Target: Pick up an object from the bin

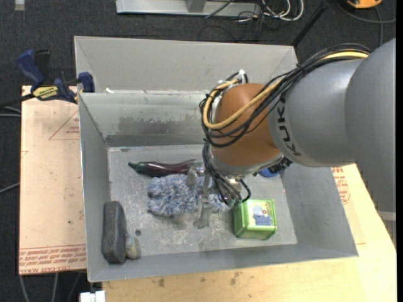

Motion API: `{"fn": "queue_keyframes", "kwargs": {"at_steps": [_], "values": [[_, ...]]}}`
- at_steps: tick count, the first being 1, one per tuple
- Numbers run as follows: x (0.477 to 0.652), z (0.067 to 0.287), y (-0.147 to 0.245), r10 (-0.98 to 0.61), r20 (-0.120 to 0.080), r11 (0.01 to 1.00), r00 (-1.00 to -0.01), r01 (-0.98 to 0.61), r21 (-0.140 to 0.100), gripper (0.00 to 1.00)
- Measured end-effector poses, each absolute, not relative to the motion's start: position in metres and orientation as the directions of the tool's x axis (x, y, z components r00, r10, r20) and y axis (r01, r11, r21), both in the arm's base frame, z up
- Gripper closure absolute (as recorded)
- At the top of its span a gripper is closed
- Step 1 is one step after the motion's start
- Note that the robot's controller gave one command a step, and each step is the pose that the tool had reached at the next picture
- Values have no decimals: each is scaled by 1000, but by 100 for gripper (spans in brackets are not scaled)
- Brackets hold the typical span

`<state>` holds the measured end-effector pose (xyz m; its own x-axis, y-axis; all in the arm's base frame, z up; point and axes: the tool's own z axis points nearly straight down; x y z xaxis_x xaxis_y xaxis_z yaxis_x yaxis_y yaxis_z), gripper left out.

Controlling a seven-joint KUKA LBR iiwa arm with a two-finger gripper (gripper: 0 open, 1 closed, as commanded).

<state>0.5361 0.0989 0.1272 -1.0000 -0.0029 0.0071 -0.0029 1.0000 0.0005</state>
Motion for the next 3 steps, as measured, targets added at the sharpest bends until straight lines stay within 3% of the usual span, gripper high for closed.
{"fn": "queue_keyframes", "kwargs": {"at_steps": [1, 2, 3], "values": [[538, 132, 99, 0, 0, 1000, -1000, 0, 1, 0], [553, 72, 124, -100, -1, 995, -995, -100, 2, 100], [553, 72, 124, -100, -1, 995, -995, -100, 2, 100]]}}
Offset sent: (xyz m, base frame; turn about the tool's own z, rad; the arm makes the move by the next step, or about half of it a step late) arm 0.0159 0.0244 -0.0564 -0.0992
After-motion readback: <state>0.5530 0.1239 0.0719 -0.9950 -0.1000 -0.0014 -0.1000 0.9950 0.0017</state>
